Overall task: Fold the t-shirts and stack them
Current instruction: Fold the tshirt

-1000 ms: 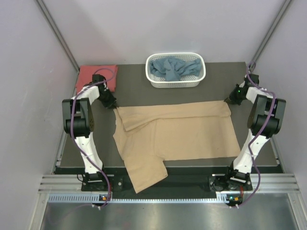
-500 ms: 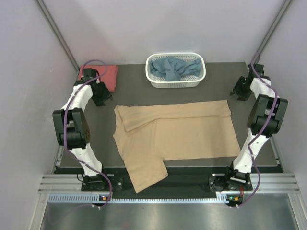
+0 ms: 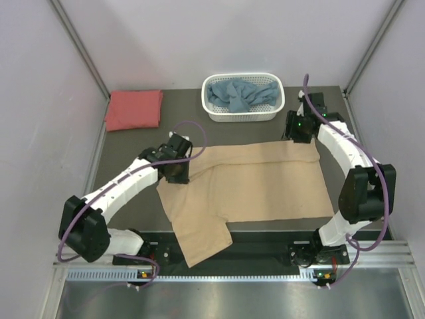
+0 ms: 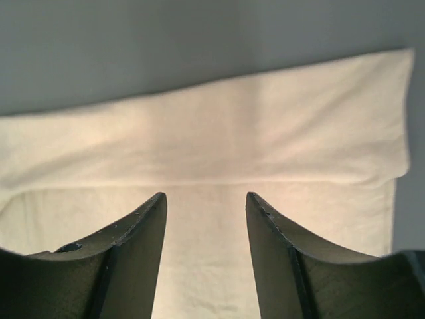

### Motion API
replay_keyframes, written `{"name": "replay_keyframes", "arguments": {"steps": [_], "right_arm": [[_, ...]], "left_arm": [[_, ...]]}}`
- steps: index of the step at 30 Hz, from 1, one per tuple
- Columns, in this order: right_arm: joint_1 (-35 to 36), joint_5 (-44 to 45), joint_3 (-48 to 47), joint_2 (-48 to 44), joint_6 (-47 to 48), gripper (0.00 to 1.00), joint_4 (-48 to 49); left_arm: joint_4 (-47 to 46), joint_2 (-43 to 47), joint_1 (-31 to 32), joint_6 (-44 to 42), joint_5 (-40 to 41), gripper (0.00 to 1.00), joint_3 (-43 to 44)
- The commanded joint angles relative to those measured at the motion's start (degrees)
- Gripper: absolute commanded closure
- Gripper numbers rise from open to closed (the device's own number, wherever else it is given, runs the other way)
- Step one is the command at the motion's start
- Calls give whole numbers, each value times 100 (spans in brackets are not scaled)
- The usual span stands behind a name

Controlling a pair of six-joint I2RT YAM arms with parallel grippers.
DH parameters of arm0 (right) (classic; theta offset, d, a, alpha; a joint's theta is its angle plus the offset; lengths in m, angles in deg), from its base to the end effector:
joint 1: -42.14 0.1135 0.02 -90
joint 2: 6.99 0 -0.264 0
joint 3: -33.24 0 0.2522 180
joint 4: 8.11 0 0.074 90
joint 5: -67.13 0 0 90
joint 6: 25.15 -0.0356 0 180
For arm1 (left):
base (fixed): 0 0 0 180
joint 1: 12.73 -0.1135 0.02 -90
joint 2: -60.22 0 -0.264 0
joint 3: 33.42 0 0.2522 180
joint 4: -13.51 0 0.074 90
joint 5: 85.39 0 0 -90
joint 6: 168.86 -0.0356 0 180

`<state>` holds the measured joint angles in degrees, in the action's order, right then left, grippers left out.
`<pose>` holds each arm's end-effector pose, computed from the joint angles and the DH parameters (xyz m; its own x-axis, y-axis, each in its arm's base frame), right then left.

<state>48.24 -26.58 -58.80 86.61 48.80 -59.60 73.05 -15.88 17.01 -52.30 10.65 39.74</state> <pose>0.3523 0.0400 0.2826 -0.8037 0.1916 -0.5634 0.0806 0.9731 0.2159 0.2267 -0.1252 0.2598 -0.8905 -0.0034 -0.4550 0.0592 0.9906 -0.1231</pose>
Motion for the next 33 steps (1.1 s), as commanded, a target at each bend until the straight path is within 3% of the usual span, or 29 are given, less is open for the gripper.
{"name": "replay_keyframes", "arguments": {"steps": [1, 16, 33], "right_arm": [[101, -130, 479, -342, -29, 49, 257], [329, -157, 1236, -993, 120, 48, 319], [119, -262, 1122, -800, 225, 48, 355]], "left_arm": [[2, -80, 417, 85, 301, 70, -270], [-860, -2075, 744, -1206, 722, 67, 537], [-843, -2981, 770, -1822, 1127, 67, 1144]]}}
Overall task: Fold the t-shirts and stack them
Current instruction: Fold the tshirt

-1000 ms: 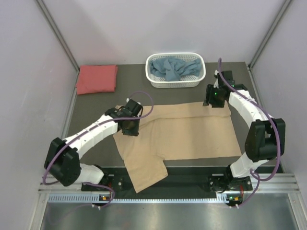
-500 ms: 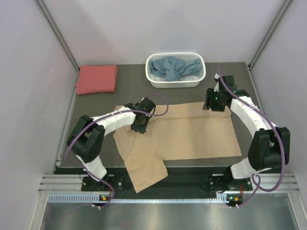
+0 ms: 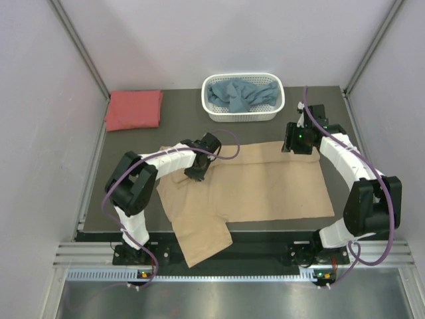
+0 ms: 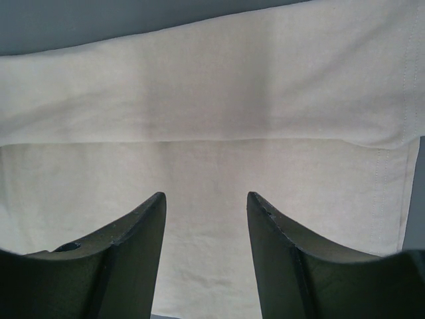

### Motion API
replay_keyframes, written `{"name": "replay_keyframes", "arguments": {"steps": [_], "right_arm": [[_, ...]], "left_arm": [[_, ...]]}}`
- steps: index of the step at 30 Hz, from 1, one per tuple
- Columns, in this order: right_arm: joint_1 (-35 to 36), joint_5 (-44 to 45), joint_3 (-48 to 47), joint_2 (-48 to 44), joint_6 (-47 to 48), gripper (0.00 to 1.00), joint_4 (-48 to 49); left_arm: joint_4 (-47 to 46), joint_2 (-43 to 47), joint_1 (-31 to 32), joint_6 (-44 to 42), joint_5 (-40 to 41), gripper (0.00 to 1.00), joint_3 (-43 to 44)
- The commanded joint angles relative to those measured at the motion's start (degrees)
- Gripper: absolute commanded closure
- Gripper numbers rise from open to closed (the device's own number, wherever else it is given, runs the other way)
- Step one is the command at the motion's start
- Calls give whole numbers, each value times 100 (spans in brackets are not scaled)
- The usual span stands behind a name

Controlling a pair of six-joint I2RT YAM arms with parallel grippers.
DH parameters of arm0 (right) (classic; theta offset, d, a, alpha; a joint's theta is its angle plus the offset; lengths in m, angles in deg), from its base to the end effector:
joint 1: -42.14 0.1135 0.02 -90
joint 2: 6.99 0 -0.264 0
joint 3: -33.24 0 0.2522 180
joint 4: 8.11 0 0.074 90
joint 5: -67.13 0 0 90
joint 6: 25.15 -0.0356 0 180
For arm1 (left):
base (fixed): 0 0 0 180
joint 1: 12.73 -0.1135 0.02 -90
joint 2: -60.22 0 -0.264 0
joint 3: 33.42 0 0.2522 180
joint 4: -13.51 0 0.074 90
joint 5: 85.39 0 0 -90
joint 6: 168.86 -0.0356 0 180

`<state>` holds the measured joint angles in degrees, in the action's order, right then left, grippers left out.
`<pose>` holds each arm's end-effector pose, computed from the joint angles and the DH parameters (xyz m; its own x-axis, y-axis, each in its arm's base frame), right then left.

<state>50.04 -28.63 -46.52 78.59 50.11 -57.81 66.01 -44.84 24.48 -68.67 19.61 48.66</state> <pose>0.3090 0.0465 0.2609 -0.8387 0.1392 -0.5264 0.0211 0.9744 0.2240 0.2827 -0.2031 0.1650 -0.8530 0.4331 -0.2911 0.3877 0.8993 0.2022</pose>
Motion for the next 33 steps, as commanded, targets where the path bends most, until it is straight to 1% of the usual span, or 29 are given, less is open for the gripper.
{"name": "replay_keyframes", "arguments": {"steps": [1, 4, 9, 12, 13, 17, 21, 24, 26, 27, 28, 29, 30, 31, 32, 33], "right_arm": [[-61, -74, -115, 11, 94, 48, 167], [-78, -83, -98, 29, 94, 48, 167], [-87, -101, -71, 11, 94, 48, 158], [-87, -110, -54, 11, 94, 48, 167], [-96, -118, -36, 11, 120, 48, 167], [-96, -127, 34, -6, 121, 48, 175], [-87, -162, 52, 2, 94, 48, 193], [-87, -390, 17, 81, 112, 49, 193], [-78, -793, 17, 186, 112, 48, 289], [-87, -1021, 34, 213, 68, 49, 359], [-87, -1581, 182, 240, -19, 49, 508], [-61, -1925, 314, 275, -298, 49, 692], [-43, -2277, 472, 275, -536, 50, 1329], [0, -2916, 874, 284, -808, 50, 1744], [140, -3183, 1096, 327, -1490, 51, 2175], [229, -3403, 1454, 371, -1818, 51, 3163]], "left_arm": [[-139, -120, 14, -202, 240, 68, 314], [-104, -208, 14, -246, 371, 70, 402], [-68, -322, 23, -334, 495, 77, 516], [-34, -340, 14, -334, 547, 86, 569], [-25, -323, 23, -317, 556, 92, 586], [186, -182, 14, -238, 478, 100, 718], [423, 99, 23, -211, 302, 100, 823], [774, 222, 14, -211, -216, 100, 964], [924, 336, 5, -194, -584, 100, 973], [968, 441, 5, -167, -917, 100, 973], [995, 494, 14, -132, -1112, 100, 956], [986, 564, 14, -88, -1270, 100, 930], [969, 678, 6, -79, -1437, 100, 851], [969, 740, 5, 17, -1656, 100, 824], [1003, 784, 14, 44, -1676, 100, 798], [1030, 863, 14, 61, -1711, 100, 754]]}}
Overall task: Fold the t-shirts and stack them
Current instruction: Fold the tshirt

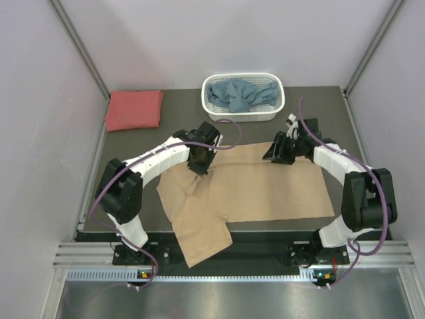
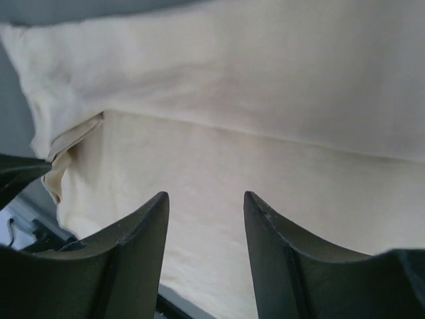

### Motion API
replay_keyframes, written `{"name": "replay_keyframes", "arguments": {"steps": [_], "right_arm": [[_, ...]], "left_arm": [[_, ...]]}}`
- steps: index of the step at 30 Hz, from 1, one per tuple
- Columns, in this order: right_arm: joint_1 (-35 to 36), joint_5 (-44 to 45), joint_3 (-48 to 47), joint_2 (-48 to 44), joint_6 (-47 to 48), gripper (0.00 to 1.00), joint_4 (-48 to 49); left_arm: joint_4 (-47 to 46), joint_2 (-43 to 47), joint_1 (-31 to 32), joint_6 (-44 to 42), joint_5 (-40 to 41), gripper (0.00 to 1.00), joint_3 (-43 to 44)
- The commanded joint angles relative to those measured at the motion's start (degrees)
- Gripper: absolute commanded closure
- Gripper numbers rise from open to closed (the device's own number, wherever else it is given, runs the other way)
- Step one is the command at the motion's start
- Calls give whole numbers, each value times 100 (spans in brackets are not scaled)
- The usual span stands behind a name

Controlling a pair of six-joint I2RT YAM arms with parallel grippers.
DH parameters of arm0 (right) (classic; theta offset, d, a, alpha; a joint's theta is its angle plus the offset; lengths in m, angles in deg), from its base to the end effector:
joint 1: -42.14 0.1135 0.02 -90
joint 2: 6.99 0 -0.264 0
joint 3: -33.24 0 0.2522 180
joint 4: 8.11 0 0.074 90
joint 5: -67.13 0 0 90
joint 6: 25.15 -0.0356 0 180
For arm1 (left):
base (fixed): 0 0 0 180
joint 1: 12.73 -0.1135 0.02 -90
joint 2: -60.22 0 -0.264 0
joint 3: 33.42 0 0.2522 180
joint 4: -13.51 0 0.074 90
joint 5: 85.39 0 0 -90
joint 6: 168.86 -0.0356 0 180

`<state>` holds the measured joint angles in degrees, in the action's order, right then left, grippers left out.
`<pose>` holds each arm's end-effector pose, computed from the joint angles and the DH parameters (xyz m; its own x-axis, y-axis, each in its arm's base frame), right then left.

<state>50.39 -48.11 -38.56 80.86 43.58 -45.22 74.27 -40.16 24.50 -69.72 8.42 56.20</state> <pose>0.3107 0.0604 0.2226 -0.8770 0.2044 -0.4349 -0.0694 0.8417 0.5355 0.2801 -0.2099 0.2222 -0.8388 0.4383 -0.3230 0.4595 0.8881 0.0119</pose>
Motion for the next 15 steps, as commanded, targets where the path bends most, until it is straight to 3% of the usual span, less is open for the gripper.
{"name": "replay_keyframes", "arguments": {"steps": [1, 4, 11, 14, 15], "right_arm": [[308, -1710, 784, 205, -1473, 51, 2279], [878, -1827, 891, 556, -2361, 52, 3405], [1819, -1397, 698, 1374, -3443, 63, 4163], [2022, -1405, 575, 1638, -3427, 64, 4059], [2066, -1458, 496, 1717, -3418, 64, 4041]], "left_arm": [[239, 414, 3, 184, -618, 100, -9], [362, 528, 12, 123, -680, 100, -106], [178, 949, 3, 183, -1040, 100, -808], [37, 1046, 12, 342, -1119, 90, -1081], [11, 1073, 12, 386, -1137, 76, -1134]]}}
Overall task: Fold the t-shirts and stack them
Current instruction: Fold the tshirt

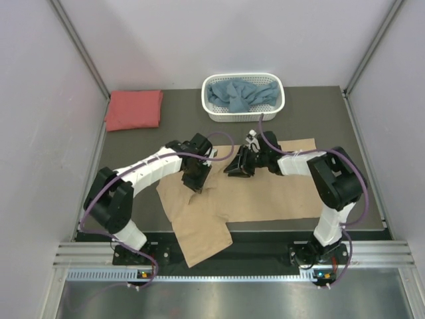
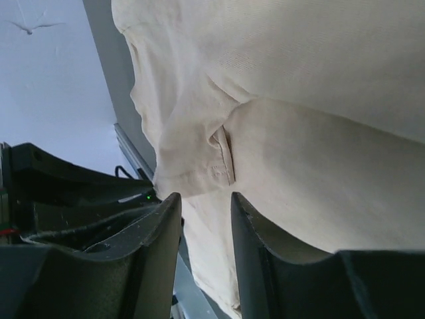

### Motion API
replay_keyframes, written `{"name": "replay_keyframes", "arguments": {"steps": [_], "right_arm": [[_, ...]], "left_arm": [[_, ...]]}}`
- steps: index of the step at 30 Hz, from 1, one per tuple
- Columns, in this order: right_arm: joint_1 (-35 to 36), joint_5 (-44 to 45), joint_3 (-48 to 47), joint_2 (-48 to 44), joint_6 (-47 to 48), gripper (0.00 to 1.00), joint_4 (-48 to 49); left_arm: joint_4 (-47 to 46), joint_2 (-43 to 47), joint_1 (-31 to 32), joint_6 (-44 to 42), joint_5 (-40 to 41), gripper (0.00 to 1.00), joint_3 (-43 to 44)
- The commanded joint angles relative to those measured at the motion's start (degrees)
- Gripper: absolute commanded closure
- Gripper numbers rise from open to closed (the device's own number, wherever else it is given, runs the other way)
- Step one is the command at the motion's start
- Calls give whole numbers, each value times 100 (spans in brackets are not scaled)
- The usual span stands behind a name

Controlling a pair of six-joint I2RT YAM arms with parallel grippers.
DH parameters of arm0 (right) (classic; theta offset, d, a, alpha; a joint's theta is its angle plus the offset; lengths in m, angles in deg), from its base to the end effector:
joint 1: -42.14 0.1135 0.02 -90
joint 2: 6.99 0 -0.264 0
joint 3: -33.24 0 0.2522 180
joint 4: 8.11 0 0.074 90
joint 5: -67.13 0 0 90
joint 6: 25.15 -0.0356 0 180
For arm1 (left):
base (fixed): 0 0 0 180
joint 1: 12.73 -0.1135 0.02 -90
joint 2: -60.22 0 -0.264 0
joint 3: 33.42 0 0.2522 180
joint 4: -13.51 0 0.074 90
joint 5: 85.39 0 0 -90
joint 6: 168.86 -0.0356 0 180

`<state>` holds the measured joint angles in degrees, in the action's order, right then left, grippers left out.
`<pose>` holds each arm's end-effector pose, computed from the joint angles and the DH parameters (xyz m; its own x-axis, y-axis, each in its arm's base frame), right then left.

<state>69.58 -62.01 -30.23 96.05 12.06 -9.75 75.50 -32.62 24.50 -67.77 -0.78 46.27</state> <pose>0.3006 0.1814 0.1431 -0.9739 0.1903 -0.1237 -0.0053 0.5257 0.8506 0.2422 -0.1882 0.2140 -0.8748 0.4242 -0.2342 0.4619 0.8761 -0.1384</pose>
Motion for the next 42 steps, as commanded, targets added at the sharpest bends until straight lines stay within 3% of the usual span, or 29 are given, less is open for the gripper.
{"name": "replay_keyframes", "arguments": {"steps": [1, 7, 12, 16, 26, 34, 36, 38, 42], "right_arm": [[200, -94, -372, 259, -205, 64, 467], [446, -94, -574, 567, 58, 64, 256], [578, -77, -785, 761, 252, 64, 2], [762, 169, -1031, 945, 690, 67, -612], [982, 494, -1286, 1112, 1008, 74, -1089], [1158, 1003, -1594, 1104, 1490, 66, -1879], [1211, 996, -1690, 1165, 1518, 71, -1924], [1229, 925, -1769, 1227, 1509, 91, -1976], [1220, 1109, -1822, 859, 1631, 100, -2213]], "left_arm": [[-181, 362, 12, 287, -243, 69, -168], [-384, 933, -75, 710, -68, 48, -19], [-683, 952, -821, 1096, -111, 50, 69], [-1165, 574, -1893, 1623, -918, 54, -45], [-1632, -436, -2352, 1756, -1157, 56, -194], [-1720, -586, -2563, 1747, -1254, 57, -362], [-1738, -665, -2589, 1747, -1280, 57, -370], [-1738, -753, -2616, 1765, -1298, 57, -362], [-1782, -824, -2633, 1791, -1237, 57, -397]]}}
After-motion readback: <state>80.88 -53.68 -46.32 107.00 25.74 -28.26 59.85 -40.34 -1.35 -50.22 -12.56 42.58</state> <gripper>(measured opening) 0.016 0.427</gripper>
